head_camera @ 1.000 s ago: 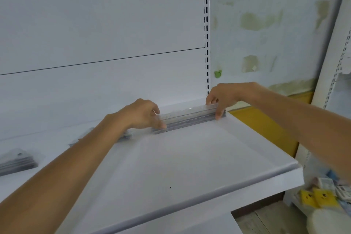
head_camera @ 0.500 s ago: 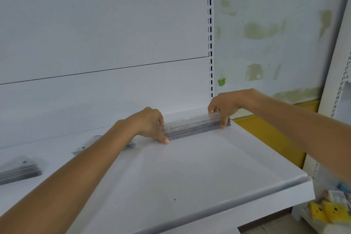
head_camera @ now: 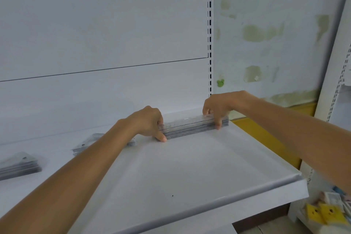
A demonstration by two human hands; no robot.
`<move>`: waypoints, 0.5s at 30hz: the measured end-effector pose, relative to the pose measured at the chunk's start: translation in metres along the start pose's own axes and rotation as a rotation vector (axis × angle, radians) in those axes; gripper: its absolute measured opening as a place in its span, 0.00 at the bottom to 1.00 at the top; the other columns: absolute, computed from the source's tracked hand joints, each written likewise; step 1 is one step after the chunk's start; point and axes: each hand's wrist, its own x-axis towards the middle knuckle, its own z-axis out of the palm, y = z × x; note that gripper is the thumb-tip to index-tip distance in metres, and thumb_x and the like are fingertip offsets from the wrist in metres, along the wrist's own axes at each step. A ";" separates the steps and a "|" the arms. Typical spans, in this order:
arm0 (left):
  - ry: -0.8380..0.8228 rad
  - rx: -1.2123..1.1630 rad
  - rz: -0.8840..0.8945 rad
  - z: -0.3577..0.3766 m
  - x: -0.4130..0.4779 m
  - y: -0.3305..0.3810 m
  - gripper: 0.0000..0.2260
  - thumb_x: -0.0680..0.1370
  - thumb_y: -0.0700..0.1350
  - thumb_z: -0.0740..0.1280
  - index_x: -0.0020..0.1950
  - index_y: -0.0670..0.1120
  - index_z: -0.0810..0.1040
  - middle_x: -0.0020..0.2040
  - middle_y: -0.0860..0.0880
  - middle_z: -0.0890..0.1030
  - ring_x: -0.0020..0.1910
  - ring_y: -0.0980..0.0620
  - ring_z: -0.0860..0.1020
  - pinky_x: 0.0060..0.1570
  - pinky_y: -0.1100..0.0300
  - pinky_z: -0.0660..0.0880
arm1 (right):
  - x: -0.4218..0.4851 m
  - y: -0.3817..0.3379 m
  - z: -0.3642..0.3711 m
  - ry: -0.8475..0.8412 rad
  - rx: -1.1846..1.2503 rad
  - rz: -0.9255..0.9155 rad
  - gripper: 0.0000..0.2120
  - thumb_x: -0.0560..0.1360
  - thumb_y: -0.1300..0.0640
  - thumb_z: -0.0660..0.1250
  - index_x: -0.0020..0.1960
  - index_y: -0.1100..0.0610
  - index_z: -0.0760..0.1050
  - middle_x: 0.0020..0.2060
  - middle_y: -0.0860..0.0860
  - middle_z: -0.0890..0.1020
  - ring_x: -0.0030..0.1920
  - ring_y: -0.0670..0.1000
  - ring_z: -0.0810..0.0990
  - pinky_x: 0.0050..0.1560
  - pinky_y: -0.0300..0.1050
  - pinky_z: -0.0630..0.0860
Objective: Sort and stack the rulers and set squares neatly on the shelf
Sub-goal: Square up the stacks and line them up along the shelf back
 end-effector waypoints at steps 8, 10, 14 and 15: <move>0.027 -0.072 0.004 0.007 -0.004 0.005 0.27 0.67 0.60 0.72 0.61 0.48 0.74 0.53 0.52 0.73 0.54 0.50 0.74 0.53 0.56 0.72 | 0.002 -0.020 -0.007 0.003 0.057 -0.070 0.36 0.64 0.47 0.76 0.68 0.52 0.67 0.64 0.48 0.72 0.63 0.51 0.71 0.59 0.45 0.68; 0.042 -0.028 0.021 0.008 -0.003 0.007 0.23 0.68 0.59 0.72 0.55 0.46 0.76 0.50 0.49 0.75 0.51 0.48 0.75 0.48 0.56 0.71 | 0.005 -0.026 -0.005 0.036 0.068 -0.095 0.34 0.64 0.48 0.76 0.67 0.53 0.69 0.63 0.49 0.73 0.62 0.52 0.72 0.60 0.45 0.70; 0.067 -0.012 0.024 0.009 -0.002 0.007 0.21 0.68 0.57 0.72 0.51 0.44 0.76 0.47 0.48 0.76 0.48 0.46 0.75 0.43 0.58 0.69 | 0.008 -0.030 -0.005 0.053 0.053 -0.094 0.34 0.63 0.49 0.77 0.66 0.54 0.70 0.62 0.50 0.74 0.61 0.52 0.73 0.62 0.51 0.72; 0.072 -0.011 0.023 0.009 -0.002 0.007 0.21 0.68 0.57 0.73 0.52 0.45 0.76 0.48 0.48 0.75 0.48 0.46 0.75 0.43 0.58 0.69 | 0.009 -0.029 -0.005 0.052 0.049 -0.096 0.34 0.63 0.48 0.77 0.66 0.53 0.71 0.62 0.50 0.75 0.61 0.52 0.73 0.61 0.50 0.72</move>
